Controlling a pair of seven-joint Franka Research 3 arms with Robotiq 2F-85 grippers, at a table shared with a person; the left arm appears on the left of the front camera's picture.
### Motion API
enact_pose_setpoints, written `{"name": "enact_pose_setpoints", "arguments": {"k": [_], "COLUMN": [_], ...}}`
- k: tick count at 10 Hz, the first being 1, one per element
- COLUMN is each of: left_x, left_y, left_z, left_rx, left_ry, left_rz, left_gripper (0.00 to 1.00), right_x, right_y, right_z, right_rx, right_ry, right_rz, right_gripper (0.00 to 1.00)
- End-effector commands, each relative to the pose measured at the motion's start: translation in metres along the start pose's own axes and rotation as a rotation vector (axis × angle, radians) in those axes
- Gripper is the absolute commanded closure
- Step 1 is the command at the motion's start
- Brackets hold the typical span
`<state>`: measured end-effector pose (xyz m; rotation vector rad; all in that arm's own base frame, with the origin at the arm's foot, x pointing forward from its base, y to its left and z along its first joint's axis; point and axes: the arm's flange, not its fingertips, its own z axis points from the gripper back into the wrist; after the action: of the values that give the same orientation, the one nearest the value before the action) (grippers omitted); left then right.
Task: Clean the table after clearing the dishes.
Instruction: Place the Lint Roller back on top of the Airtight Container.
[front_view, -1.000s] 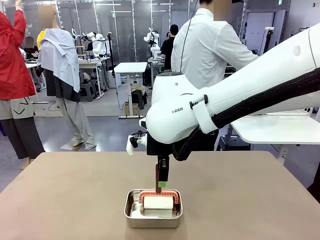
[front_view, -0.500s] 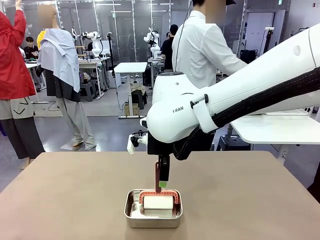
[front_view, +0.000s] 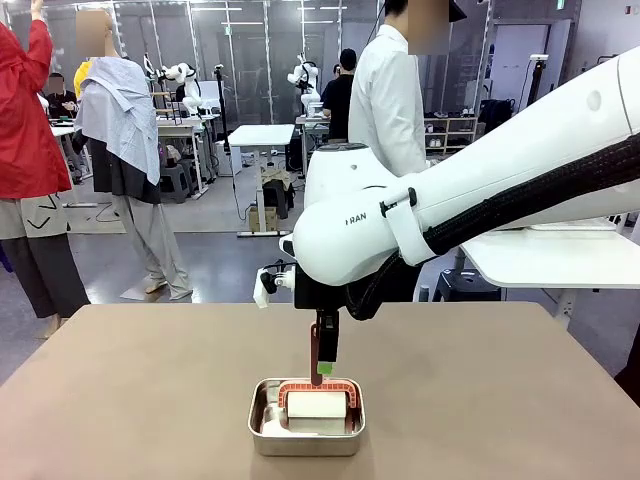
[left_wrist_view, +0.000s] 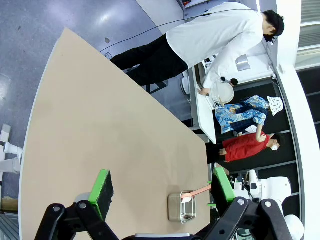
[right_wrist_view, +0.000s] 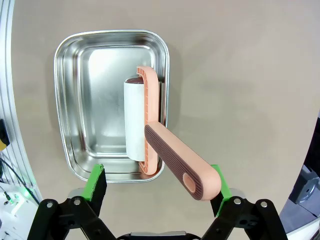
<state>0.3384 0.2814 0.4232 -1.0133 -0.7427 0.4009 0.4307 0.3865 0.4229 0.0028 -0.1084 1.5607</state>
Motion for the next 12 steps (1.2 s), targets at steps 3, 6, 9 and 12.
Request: {"name": "enact_pose_setpoints", "arguments": {"k": [3,6,9,12], "left_x": [0.001,0.001,0.001,0.001], "left_y": [-0.003,-0.003,-0.003,-0.003], "left_z": [0.003,0.003,0.003,0.003], "left_rx": [-0.014,-0.014,-0.014,-0.014], "left_ry": [-0.004,-0.004,-0.004,-0.004], "left_rz": [0.018,0.018,0.018,0.018], "left_gripper": [0.0,0.0,0.0,0.0], "right_x": [0.001,0.001,-0.058,-0.203], "right_y": [0.002,0.002,-0.037,-0.053], "right_z": [-0.001,-0.001,0.042,0.096], "right_rx": [0.001,0.001,0.048,0.228], "right_ry": [0.002,0.002,-0.185,-0.65], "right_rz": [0.003,0.003,-0.285,-0.767], "right_gripper": [0.0,0.0,0.0,0.0]}}
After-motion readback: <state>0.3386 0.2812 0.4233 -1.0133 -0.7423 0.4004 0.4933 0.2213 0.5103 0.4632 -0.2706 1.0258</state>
